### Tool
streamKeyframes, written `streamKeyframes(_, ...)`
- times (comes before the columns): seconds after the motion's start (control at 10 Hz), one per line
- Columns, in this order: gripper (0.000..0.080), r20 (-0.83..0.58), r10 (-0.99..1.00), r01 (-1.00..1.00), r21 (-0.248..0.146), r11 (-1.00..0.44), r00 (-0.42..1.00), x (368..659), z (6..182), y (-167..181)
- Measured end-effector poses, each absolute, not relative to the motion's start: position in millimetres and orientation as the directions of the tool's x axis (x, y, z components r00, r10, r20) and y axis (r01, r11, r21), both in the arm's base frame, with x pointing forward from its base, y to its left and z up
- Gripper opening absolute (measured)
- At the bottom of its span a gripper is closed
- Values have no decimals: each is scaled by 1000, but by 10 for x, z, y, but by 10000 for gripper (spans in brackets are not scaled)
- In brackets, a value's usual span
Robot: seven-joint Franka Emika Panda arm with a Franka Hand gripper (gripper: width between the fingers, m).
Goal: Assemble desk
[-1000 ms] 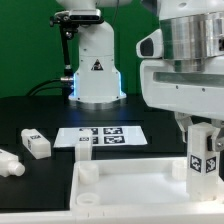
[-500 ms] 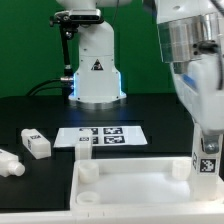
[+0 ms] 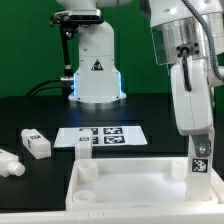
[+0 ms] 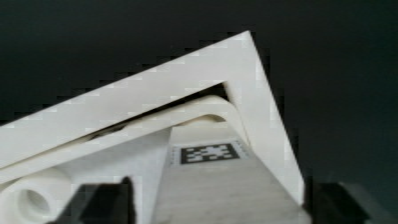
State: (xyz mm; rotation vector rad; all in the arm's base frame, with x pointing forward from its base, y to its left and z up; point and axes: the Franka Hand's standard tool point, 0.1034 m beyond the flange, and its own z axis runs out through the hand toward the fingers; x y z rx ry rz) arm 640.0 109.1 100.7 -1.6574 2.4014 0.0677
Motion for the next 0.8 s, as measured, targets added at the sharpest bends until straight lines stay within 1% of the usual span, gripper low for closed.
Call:
streamKeyframes(0.1, 561, -208, -922, -932, -89, 350, -326, 6400, 1032, 1107)
streamKeyframes(0.2, 635, -220, -932, -946, -90, 312, -287, 6387, 1196, 1174)
streamKeyframes(0.3, 635, -232, -938, -954, -99, 284, -256, 6370, 1395, 1188)
streamKeyframes(0.4, 645, -242, -938, -958, -84, 276, -249, 6357, 1589, 1225)
streamKeyframes(0.5, 648, -242, -940, -960, -78, 267, -242, 6369, 1605, 1264)
streamKeyframes(0.6, 648, -240, -940, -961, -78, 266, -241, 6365, 1556, 1255)
streamKeyframes(0.8, 649, -239, -943, -963, -80, 256, -231, 6367, 1556, 1259)
